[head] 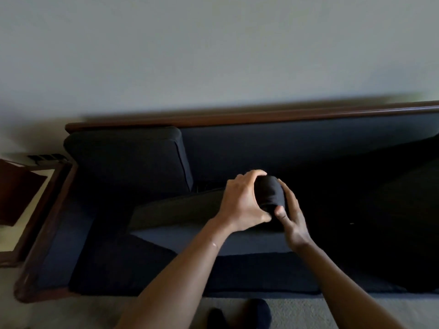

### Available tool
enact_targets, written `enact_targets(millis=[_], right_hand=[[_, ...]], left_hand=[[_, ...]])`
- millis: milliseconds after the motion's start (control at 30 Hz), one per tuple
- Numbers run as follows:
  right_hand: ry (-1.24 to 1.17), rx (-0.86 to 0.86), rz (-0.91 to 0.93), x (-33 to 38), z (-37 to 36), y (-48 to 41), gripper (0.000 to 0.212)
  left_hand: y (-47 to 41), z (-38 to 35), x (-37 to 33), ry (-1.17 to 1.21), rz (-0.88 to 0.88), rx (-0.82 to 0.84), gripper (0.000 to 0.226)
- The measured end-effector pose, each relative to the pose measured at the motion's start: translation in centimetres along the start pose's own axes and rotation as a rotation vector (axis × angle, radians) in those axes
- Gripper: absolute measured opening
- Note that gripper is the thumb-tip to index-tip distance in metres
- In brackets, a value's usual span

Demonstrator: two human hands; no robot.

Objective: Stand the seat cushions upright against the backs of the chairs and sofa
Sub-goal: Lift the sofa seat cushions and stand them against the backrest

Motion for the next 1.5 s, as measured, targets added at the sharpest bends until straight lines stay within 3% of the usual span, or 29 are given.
enact_targets(millis=[67,167,267,333,467,633,733,833,933,1000,1267,1500], right_hand=[[-0.195,-0.028,-0.058,-1.2,1.3,-0.4,0.092],[-0.298,-0.098,-0.103,-2.0,3.4,-0.7,0.092],[-0.341,-0.233,-0.158,-3.2,4.8,-0.8,0.073],[-0.352,-0.327,-0.195,-4.6,5.7,-0.9,0.064],[-0.315,-0.400,-0.245,-7.1,7.4,-1.5,0.059],[-0.286,-0.438,-0.260,-6.9,7.4,-3.1,0.057],[-0.284,-0.492,-0.277,-6.8,6.9,-4.0,0.053],[-0.260,-0.586,-0.328,-6.9,6.8,-4.2,0.050],[-0.234,-0.663,-0.355,-6.8,6.6,-4.4,0.047],[-0.234,-0.712,-0.355,-6.5,6.1,-4.7,0.046],[-0.219,-0.920,-0.440,-4.6,5.9,-7.2,0.043],[-0.228,-0.957,-0.417,-2.3,9.3,-12.6,0.042]], left_hand=[[-0.8,-2.7,0.1,-0.010,-0.049,0.000,0.106],[-0.8,-5.6,1.4,-0.120,-0.140,0.089,0.110],[1.3,-7.2,4.2,-0.298,-0.165,0.170,0.093],[3.2,-7.3,6.3,-0.365,-0.128,0.132,0.077],[6.4,-5.3,11.1,-0.505,0.198,-0.043,0.068],[9.9,-1.1,16.1,-0.559,0.614,-0.068,0.069],[11.2,0.7,18.5,-0.498,0.764,-0.141,0.067],[12.3,2.0,20.2,-0.275,0.859,-0.404,0.074],[12.8,2.3,21.3,0.094,0.907,-0.704,0.086],[12.7,2.2,22.0,0.202,0.932,-0.809,0.081],[9.2,2.9,23.6,0.069,0.957,-0.833,0.074],[2.2,4.0,24.4,0.118,0.850,-0.826,0.064]])
Point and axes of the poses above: each hand's wrist, its own y-axis away from the middle knuckle, its own z-axis out of the back of the hand, x = y × z, the point moved 5 cm from there along -y, towards the middle knuckle, and after that the axes turned 12 degrees about -z, right-handed, at the moved point
